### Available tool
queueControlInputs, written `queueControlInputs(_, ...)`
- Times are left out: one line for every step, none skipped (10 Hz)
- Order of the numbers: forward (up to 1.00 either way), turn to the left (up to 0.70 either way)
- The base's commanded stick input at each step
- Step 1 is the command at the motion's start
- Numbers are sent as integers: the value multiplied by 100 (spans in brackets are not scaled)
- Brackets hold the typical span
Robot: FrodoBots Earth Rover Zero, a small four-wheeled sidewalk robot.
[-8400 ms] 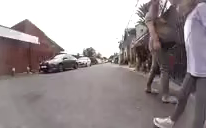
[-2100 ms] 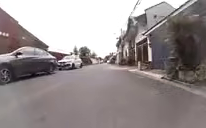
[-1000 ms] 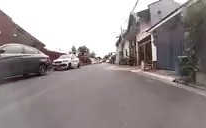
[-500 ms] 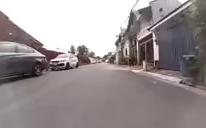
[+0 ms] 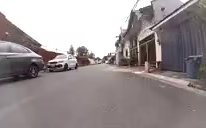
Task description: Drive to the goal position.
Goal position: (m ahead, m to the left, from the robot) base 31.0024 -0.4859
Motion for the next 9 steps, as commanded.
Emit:
queueControlInputs(70,0)
queueControlInputs(70,0)
queueControlInputs(70,0)
queueControlInputs(70,0)
queueControlInputs(70,0)
queueControlInputs(70,0)
queueControlInputs(70,0)
queueControlInputs(70,0)
queueControlInputs(70,0)
